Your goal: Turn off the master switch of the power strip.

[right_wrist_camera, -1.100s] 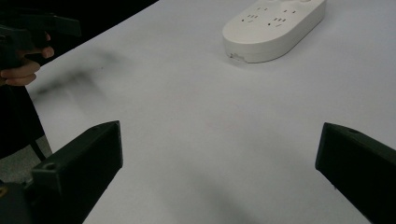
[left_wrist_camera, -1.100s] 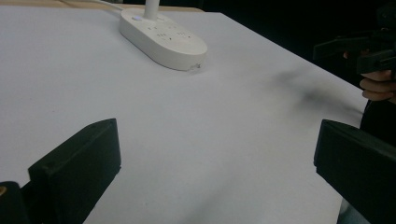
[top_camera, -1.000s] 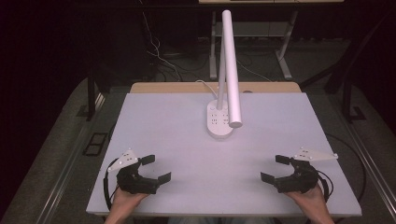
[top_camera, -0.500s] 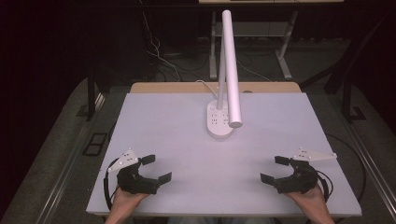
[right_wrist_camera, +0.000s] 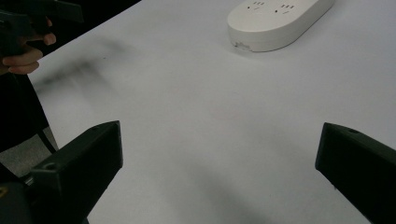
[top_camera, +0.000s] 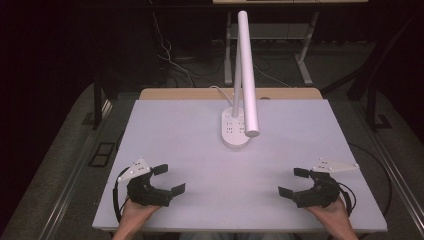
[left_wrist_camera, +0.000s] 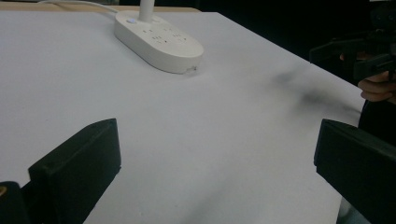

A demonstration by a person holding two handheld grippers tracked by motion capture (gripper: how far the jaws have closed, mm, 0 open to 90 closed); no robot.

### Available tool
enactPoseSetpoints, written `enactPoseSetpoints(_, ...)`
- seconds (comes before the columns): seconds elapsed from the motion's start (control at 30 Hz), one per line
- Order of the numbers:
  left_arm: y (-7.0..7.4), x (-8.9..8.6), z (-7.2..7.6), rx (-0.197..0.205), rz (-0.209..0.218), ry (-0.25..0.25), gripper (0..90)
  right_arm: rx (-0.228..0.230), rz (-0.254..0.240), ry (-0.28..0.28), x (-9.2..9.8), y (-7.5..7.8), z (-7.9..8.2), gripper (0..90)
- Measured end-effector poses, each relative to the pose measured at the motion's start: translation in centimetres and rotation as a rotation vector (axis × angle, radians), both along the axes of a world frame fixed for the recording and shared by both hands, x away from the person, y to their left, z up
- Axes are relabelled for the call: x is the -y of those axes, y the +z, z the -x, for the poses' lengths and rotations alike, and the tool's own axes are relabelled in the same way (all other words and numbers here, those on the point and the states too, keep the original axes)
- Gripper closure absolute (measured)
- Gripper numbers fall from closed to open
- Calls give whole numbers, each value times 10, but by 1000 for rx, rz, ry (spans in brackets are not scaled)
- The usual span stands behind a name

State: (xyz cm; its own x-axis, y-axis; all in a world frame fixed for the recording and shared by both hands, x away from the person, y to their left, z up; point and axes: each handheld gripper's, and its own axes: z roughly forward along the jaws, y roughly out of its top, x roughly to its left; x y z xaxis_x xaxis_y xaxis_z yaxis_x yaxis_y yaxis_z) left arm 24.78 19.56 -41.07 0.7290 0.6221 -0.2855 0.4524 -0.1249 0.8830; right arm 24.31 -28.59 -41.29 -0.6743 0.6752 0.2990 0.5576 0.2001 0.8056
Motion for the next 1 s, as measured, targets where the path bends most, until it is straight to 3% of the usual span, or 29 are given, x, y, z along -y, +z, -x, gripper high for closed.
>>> enactPoseSetpoints(0.43, 12, 7, -11, -17, -21, -25, 0, 1, -8, -11, 3, 0, 0, 0)
enactPoseSetpoints(1.0, 22, 16, -32, -50, -88, -74, 0, -7, -2, -12, 4, 0, 0, 0)
